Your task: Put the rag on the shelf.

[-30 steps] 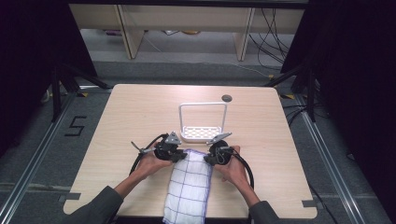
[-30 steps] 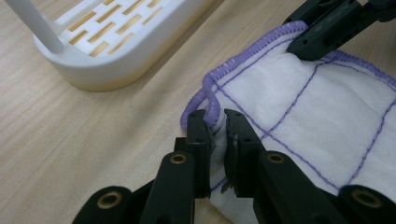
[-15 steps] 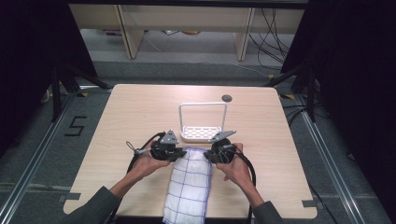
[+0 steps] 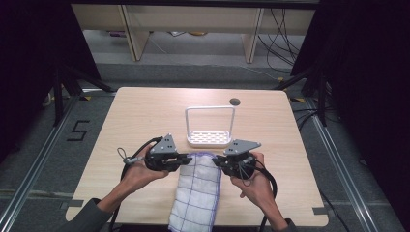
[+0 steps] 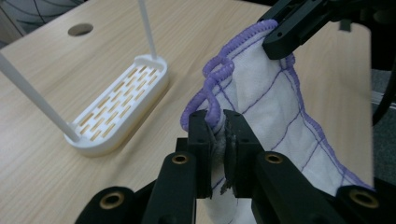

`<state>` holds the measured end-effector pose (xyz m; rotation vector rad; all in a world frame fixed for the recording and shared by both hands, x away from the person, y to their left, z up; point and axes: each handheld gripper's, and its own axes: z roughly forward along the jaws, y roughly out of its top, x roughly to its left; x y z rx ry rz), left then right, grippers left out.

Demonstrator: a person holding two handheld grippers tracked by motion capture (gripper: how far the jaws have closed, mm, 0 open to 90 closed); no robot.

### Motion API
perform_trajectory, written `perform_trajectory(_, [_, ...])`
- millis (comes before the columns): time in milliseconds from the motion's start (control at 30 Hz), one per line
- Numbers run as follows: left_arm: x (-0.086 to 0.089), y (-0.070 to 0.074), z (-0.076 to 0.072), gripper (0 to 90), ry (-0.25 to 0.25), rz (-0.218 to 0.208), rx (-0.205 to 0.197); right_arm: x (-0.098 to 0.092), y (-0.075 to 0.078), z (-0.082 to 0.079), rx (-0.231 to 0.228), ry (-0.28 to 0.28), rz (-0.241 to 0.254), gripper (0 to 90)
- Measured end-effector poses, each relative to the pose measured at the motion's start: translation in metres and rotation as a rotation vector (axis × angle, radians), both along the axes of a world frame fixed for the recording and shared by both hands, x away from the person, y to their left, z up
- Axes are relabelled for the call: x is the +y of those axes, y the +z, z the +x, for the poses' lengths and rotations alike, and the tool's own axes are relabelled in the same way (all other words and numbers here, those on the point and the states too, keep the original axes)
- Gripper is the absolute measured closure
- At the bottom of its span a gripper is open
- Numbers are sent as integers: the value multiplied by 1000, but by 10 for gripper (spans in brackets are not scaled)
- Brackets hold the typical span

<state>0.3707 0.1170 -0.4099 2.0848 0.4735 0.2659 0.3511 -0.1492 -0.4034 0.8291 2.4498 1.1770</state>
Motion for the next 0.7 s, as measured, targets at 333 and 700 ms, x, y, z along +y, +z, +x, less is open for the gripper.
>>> perform_trajectory(333, [10,38,-7,816,-2,-17,-3,0,40,-20,-87,19,29,840])
perform_trajectory(700, [0,75,-1,816,-15,-18,-61,-12,70,-11,-144,-5,46,840])
